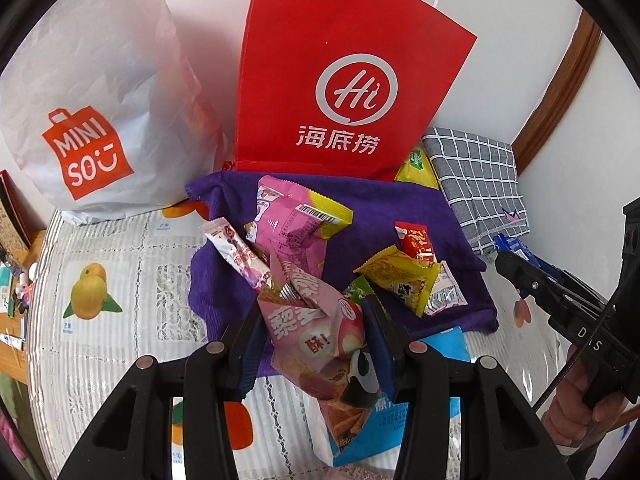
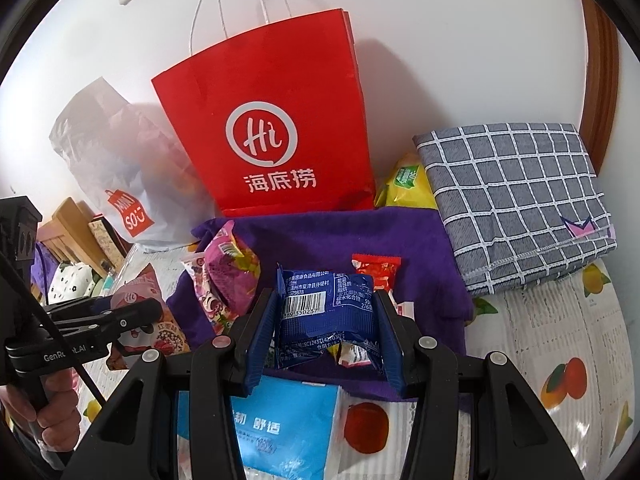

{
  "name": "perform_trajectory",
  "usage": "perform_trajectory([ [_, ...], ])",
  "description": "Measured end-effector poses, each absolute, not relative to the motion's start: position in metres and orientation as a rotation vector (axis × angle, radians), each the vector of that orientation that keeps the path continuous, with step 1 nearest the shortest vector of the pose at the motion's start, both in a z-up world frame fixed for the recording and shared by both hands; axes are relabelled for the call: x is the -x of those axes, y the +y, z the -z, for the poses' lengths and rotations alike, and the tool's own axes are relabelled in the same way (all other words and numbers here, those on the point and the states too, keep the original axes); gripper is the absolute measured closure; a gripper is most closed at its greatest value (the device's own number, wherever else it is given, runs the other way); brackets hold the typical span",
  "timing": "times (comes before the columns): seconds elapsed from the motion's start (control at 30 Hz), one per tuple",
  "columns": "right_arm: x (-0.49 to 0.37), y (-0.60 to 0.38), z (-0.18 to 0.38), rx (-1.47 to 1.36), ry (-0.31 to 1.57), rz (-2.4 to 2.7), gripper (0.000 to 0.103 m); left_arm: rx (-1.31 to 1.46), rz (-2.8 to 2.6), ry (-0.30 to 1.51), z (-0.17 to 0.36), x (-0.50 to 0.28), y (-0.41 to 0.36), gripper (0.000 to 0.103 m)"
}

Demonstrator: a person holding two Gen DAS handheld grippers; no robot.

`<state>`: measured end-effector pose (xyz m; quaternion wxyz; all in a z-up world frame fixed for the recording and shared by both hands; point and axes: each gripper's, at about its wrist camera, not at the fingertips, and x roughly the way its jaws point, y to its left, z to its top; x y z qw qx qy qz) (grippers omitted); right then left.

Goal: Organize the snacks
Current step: 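Lower the blue packet with the right gripper while the left lowers the pink bag onto the towel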

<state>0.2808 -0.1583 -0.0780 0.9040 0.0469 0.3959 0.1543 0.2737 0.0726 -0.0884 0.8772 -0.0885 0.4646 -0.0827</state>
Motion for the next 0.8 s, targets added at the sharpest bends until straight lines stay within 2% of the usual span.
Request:
perform_trajectory([
  [0.8, -0.315, -0.168, 0.072, -0.085, 0.775, -0.311, 0.055, 0.186, 0.154, 0.973, 0.091, -0.304, 0.076, 0.059],
])
